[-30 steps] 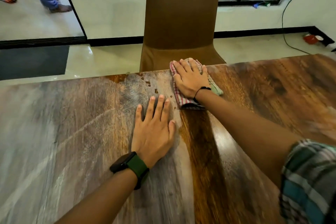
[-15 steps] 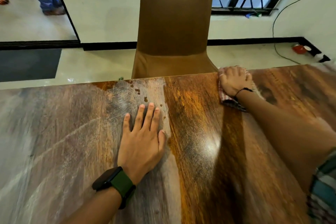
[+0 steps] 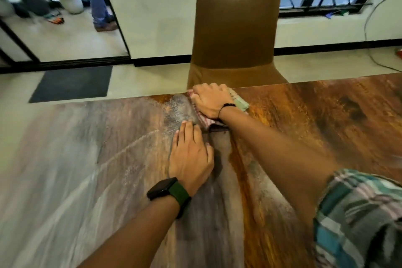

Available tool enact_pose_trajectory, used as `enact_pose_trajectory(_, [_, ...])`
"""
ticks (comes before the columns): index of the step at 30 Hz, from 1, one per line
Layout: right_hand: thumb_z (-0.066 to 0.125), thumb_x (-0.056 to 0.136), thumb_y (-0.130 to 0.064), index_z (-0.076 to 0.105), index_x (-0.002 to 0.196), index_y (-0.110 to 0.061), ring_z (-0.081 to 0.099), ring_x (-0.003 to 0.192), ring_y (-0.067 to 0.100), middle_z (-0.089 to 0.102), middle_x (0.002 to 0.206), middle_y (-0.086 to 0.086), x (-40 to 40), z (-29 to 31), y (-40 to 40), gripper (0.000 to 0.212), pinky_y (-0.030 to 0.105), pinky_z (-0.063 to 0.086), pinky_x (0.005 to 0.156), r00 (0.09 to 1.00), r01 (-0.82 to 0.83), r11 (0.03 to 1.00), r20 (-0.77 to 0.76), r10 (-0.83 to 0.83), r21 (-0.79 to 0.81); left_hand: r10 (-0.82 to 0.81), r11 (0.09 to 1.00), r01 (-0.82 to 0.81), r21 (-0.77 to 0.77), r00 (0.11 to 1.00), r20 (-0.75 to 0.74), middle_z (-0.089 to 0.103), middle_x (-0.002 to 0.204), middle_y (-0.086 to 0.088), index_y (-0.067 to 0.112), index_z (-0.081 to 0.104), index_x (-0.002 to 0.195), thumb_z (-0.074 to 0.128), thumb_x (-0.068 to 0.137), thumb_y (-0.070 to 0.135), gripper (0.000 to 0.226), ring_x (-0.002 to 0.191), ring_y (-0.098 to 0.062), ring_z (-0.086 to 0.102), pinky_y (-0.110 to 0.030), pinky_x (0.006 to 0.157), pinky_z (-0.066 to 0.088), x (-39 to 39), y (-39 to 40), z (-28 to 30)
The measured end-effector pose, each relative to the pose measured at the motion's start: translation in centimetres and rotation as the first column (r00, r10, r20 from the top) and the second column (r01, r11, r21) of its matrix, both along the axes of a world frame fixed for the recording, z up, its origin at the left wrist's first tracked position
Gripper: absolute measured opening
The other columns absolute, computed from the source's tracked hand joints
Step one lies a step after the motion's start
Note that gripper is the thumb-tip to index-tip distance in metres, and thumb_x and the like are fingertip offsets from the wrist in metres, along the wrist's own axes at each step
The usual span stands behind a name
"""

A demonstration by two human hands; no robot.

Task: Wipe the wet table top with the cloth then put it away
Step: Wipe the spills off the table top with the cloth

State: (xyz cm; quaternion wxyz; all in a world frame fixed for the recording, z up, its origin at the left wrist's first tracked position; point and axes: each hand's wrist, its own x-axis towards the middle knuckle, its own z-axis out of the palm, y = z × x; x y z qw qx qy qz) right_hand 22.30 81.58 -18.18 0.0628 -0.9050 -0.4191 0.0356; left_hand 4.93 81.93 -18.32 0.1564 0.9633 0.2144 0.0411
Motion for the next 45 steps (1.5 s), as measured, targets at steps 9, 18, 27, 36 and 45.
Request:
enact_pose_trajectory(9, [0.02,0.1,-0.042,0.024,0.147,-0.027,0.006,0.145,0.028,0.013,0.159,0.002,5.2,-0.8,-11.1,0.05,0.052,0.003,0.116,0.884,0.468,0.882,0.016,-0.468,-0.046,0.121,0.991,-0.119,0.059,0.992,-0.036,0.008,0.156,-0.009,0.009,0.013,0.146,0.01,0.084,0.046,0.072,0.143,-0.022,0.004,-0.047,0.116,0.002,-3.9,13.1,-0.9])
enact_pose_trajectory(18, [0.015,0.1,-0.043,0.001,0.152,-0.022,-0.006,0.145,0.028,-0.005,0.16,0.003,-6.9,-0.5,3.3,0.058,0.052,-0.005,0.115,0.985,0.173,0.981,-0.005,-0.174,-0.084,0.121,0.982,-0.099,-0.161,0.984,0.133,0.012,0.156,-0.006,0.01,0.018,0.145,0.014,0.082,0.04,0.07,0.143,-0.017,0.005,-0.04,0.115,-0.004,-4.1,12.6,-0.6])
enact_pose_trajectory(27, [0.01,0.098,-0.047,0.016,0.15,-0.024,0.012,0.145,0.027,0.017,0.157,0.0,-21.4,-0.2,-5.1,0.057,0.049,0.007,0.112,0.989,-0.145,0.988,-0.003,0.145,-0.055,0.097,0.979,-0.075,-0.191,0.989,0.108,0.017,0.155,-0.004,0.013,0.023,0.145,0.017,0.087,0.038,0.063,0.143,-0.014,0.008,-0.039,0.116,-0.004,-4.2,12.8,-0.4])
enact_pose_trajectory(36, [0.014,0.098,-0.049,-0.001,0.151,-0.031,-0.011,0.145,0.027,-0.009,0.159,-0.002,-8.3,-0.3,2.8,0.058,0.055,-0.008,0.114,0.973,0.219,0.972,-0.061,-0.224,-0.087,0.098,0.957,-0.053,-0.285,0.984,0.149,0.014,0.156,-0.001,0.015,0.02,0.146,0.014,0.084,0.044,0.069,0.142,-0.01,0.005,-0.037,0.116,-0.005,-4.2,12.8,-0.6])
enact_pose_trajectory(45, [-0.004,0.087,-0.054,-0.014,0.144,-0.038,-0.017,0.143,0.018,-0.017,0.154,-0.011,-16.1,0.1,-2.5,0.06,0.048,-0.011,0.115,0.979,-0.202,0.974,-0.042,0.199,-0.099,0.122,0.938,-0.051,-0.344,0.974,0.19,0.017,0.155,0.0,0.016,0.022,0.145,0.015,0.085,0.043,0.067,0.142,-0.009,0.008,-0.033,0.115,-0.006,-4.6,12.8,-0.3])
